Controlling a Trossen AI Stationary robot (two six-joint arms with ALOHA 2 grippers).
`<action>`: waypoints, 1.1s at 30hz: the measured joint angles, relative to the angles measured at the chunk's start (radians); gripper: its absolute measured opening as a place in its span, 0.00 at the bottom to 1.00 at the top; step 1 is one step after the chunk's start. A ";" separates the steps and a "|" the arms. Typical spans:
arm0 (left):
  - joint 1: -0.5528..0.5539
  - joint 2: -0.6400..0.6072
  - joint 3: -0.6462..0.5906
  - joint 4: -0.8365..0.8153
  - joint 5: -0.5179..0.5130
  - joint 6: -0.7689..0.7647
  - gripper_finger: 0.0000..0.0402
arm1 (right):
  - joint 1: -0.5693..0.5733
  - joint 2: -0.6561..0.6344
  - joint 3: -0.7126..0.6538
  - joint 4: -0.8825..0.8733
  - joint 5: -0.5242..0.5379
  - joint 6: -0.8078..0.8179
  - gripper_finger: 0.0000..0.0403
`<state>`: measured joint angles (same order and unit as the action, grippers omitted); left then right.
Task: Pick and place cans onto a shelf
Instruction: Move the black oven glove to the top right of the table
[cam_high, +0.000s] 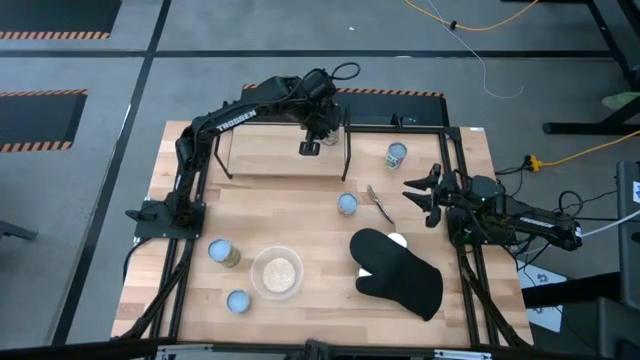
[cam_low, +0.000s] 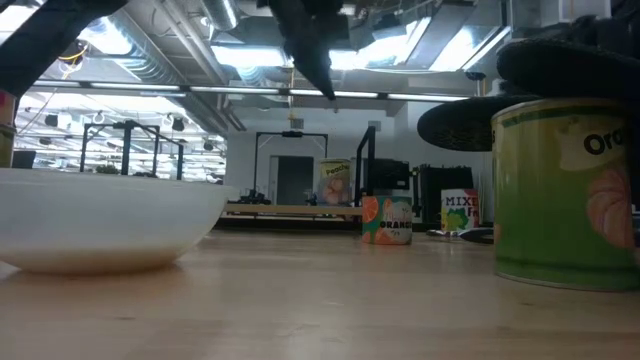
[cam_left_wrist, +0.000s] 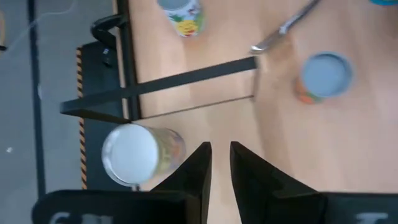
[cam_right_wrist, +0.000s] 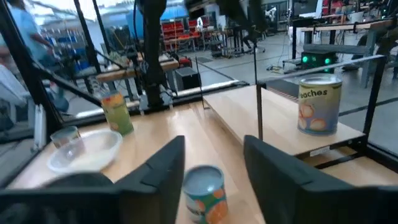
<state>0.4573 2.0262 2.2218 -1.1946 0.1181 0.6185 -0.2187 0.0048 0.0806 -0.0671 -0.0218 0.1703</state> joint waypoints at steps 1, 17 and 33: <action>-0.008 0.000 0.018 -0.033 0.001 -0.013 0.14 | 0.000 0.000 0.015 0.001 -0.009 0.009 0.46; -0.159 -0.261 -0.260 -0.102 0.161 -0.208 0.14 | 0.000 0.122 0.448 -0.487 -0.214 0.170 0.51; -0.460 -0.655 -1.112 0.679 -0.131 -0.649 0.14 | 0.058 0.527 0.477 -0.683 -0.602 0.349 0.51</action>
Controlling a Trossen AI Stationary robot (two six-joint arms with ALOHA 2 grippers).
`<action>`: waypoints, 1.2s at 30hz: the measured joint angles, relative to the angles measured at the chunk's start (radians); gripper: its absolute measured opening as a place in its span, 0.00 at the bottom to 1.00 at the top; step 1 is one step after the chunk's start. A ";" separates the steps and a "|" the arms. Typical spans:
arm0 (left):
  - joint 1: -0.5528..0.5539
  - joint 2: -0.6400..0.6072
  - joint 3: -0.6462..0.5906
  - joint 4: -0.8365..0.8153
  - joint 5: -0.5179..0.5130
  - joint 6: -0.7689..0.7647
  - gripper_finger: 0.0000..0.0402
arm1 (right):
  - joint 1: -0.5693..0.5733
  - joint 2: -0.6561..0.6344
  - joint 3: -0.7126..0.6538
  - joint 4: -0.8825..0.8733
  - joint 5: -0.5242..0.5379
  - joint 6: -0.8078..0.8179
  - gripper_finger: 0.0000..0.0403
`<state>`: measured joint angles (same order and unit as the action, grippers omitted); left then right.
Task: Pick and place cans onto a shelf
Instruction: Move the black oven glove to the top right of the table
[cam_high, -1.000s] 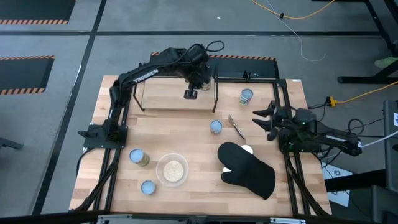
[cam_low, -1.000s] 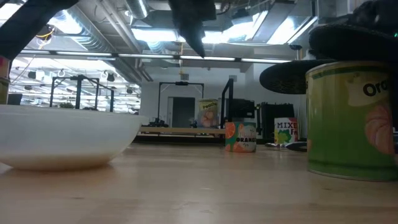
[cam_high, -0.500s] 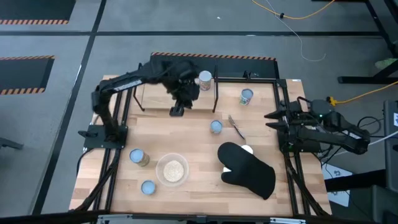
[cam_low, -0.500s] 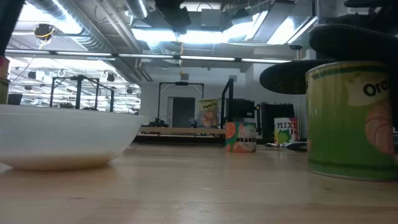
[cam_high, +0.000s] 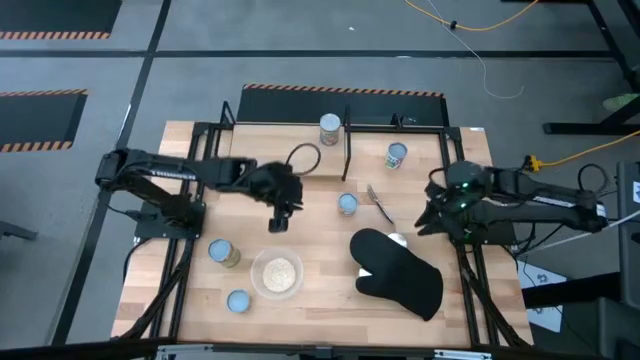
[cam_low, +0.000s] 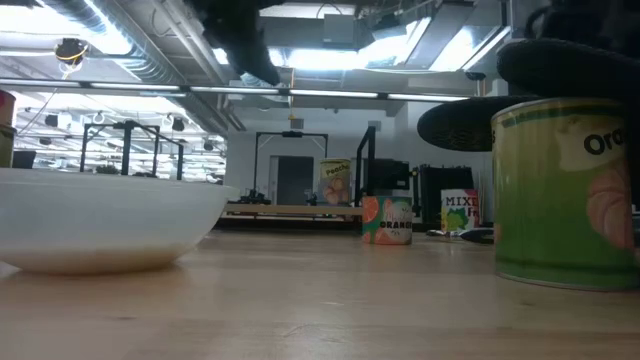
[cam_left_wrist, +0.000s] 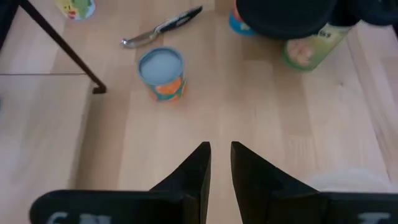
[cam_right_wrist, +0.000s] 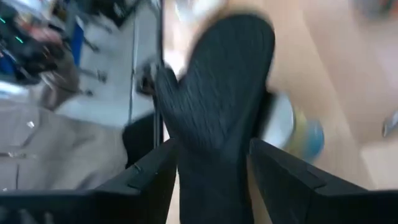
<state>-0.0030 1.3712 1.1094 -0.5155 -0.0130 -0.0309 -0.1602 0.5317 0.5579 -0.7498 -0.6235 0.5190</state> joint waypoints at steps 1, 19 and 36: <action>-0.018 0.000 -0.013 0.013 -0.017 -0.020 0.14 | 0.011 0.016 0.000 -0.021 0.000 0.000 0.51; -0.149 0.010 -0.021 0.077 -0.163 -0.072 0.14 | 0.187 0.197 0.000 -0.070 0.119 0.001 0.51; -0.148 0.010 -0.021 0.076 -0.163 -0.066 0.14 | 0.271 0.408 -0.023 0.056 0.134 0.000 0.51</action>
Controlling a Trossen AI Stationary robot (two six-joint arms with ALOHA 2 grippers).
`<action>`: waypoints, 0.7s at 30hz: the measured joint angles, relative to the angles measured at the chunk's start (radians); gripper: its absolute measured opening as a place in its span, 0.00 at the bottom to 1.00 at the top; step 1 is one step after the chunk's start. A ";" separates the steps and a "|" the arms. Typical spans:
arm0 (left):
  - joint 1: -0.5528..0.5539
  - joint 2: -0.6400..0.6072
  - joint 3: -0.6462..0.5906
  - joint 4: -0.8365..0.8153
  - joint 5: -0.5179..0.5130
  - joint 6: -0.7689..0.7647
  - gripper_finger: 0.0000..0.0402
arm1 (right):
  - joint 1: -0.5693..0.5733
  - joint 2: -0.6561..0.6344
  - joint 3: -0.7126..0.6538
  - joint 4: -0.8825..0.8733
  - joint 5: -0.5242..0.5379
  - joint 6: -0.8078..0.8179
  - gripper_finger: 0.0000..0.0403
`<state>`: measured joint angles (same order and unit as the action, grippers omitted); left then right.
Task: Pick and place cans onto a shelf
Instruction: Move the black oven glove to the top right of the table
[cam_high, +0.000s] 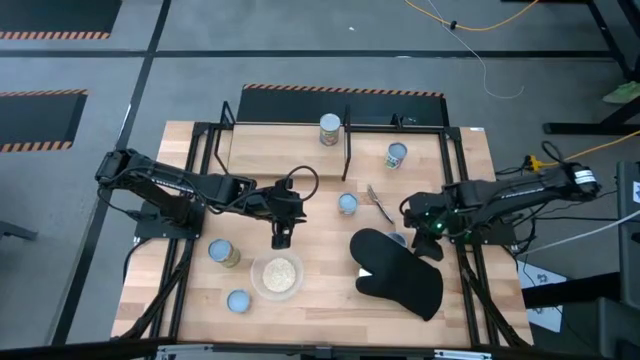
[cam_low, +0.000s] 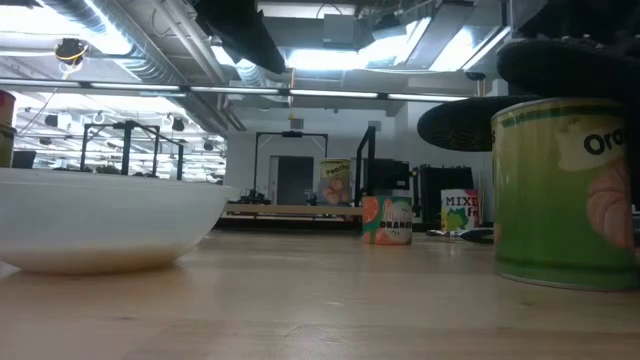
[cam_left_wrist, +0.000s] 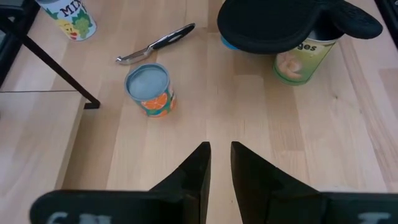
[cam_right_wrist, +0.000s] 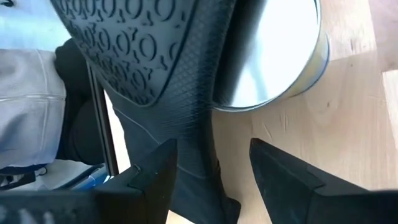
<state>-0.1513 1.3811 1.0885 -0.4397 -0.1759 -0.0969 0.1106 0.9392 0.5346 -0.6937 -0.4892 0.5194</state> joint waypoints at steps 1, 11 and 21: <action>0.000 0.000 0.000 0.000 0.000 0.000 0.14 | 0.000 0.008 0.000 0.007 0.000 0.000 0.51; 0.000 0.000 0.000 0.000 0.000 0.002 0.14 | 0.000 0.043 -0.001 0.055 -0.016 -0.031 0.51; 0.000 0.000 0.000 0.000 0.001 0.002 0.14 | 0.000 0.043 -0.001 0.058 -0.019 -0.033 0.35</action>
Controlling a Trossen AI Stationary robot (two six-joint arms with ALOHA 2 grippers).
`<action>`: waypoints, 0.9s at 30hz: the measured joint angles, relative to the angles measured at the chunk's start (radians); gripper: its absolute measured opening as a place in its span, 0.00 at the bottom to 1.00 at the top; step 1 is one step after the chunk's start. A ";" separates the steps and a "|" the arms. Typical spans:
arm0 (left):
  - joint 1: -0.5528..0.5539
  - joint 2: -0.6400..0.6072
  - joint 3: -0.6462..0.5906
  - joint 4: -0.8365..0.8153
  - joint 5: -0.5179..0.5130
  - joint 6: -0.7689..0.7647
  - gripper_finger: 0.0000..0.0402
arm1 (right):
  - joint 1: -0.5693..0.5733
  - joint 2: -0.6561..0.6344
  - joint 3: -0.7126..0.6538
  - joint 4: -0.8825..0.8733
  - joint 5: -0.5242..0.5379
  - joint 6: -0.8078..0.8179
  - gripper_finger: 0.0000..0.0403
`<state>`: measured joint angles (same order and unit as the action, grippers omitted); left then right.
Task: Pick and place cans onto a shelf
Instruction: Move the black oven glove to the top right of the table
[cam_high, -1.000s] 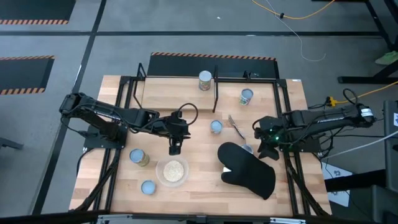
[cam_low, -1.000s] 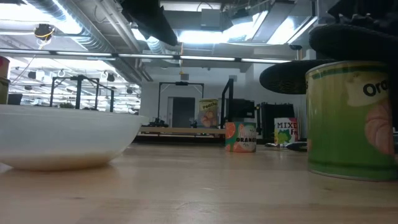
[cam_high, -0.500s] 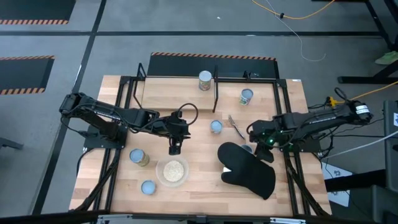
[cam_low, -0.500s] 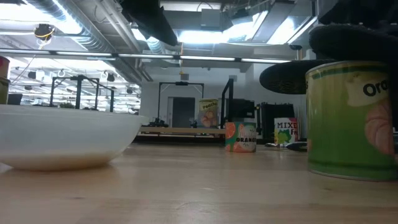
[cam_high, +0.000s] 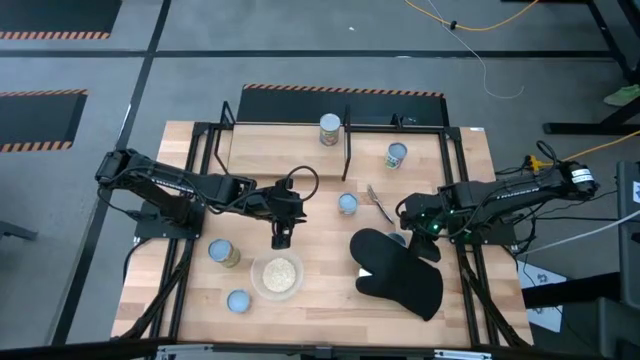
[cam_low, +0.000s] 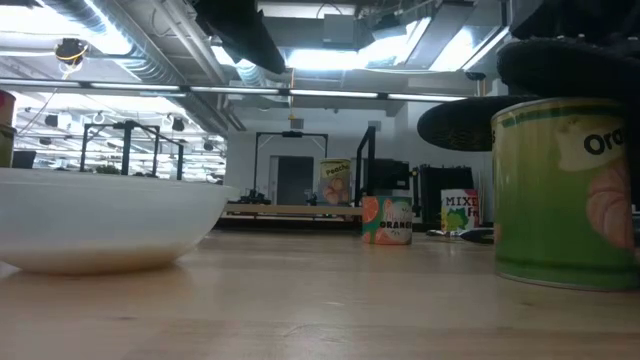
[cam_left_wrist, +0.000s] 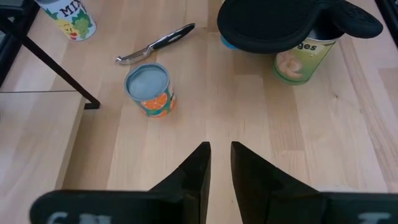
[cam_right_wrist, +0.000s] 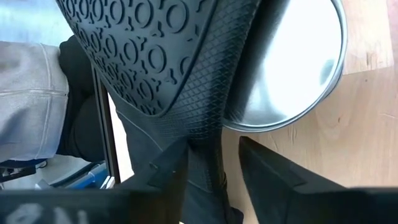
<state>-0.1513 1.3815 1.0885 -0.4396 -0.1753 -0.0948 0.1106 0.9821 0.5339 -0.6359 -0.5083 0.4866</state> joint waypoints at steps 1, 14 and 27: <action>0.000 0.000 0.000 0.000 0.000 0.000 0.14 | 0.000 0.000 0.000 0.000 -0.001 0.000 0.33; 0.000 0.000 0.000 0.000 0.000 0.000 0.14 | 0.000 0.000 0.000 0.000 -0.019 0.001 0.09; 0.000 0.000 0.000 0.000 0.000 0.000 0.14 | 0.000 -0.005 0.000 0.000 -0.041 0.002 0.02</action>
<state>-0.1513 1.3815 1.0885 -0.4393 -0.1753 -0.0944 0.1104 0.9768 0.5339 -0.6361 -0.5494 0.4885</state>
